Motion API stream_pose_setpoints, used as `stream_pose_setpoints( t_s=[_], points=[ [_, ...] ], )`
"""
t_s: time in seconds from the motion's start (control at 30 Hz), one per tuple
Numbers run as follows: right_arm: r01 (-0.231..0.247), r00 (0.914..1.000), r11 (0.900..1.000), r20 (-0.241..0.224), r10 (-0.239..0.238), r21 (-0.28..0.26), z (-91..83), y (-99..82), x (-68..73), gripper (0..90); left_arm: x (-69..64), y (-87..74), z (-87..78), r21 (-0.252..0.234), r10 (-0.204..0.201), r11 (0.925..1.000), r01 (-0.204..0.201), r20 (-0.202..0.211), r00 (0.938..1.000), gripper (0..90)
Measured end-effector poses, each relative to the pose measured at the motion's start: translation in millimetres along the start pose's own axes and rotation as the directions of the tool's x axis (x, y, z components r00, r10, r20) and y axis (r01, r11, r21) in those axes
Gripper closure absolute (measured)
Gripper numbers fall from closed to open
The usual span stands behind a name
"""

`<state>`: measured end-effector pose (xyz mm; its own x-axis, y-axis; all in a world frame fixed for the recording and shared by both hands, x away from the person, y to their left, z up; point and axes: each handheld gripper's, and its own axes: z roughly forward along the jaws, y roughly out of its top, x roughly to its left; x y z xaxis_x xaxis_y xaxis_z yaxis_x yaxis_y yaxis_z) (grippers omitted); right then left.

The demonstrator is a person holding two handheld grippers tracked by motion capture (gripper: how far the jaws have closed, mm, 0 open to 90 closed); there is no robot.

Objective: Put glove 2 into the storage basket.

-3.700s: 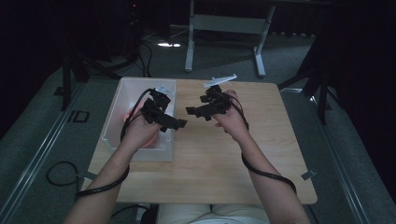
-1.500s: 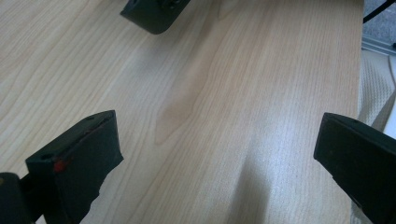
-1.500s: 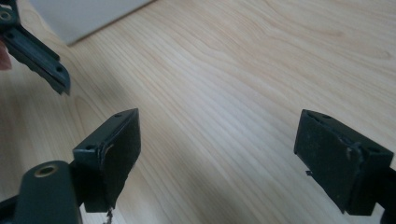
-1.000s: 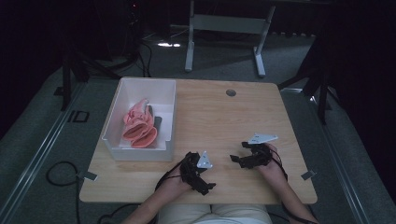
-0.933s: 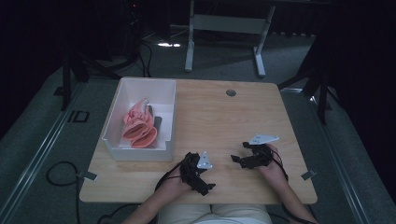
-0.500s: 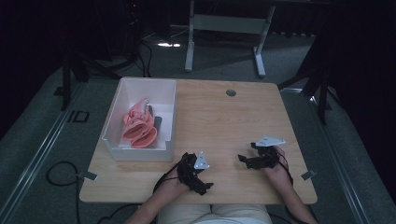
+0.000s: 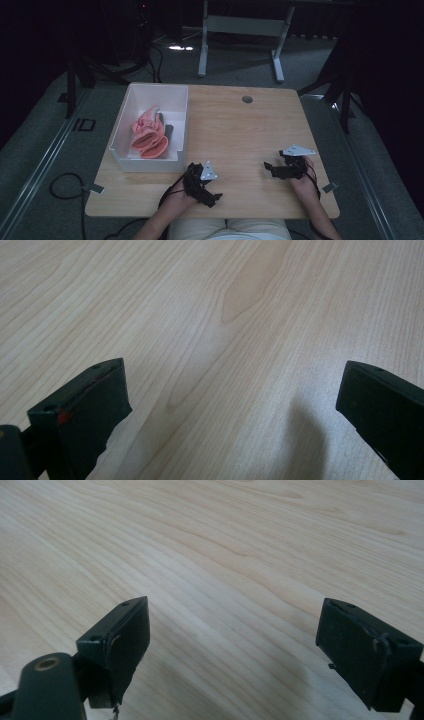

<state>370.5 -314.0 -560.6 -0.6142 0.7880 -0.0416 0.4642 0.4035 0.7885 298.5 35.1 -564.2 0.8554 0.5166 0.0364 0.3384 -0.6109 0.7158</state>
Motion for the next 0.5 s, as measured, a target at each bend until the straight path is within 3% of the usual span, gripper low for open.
stream_pose_setpoints(
  t_s=[0.3, 0.5],
  points=[
    [-0.047, 0.9984, 0.9985, 0.030, 0.048, -0.027, -3.9, -3.7, -12.1, 13.8, 2.5, -4.9, -4.4, -0.022, -0.017, 0.9996, 0.017, -0.026, 0.9995, 0.2],
    [-0.053, 0.9981, 0.9980, 0.030, 0.054, -0.035, -4.0, -4.3, -14.3, 13.8, 2.4, -7.6, -6.0, -0.019, -0.012, 0.9998, 0.011, -0.046, 0.9989, 0.1]
  ],
)
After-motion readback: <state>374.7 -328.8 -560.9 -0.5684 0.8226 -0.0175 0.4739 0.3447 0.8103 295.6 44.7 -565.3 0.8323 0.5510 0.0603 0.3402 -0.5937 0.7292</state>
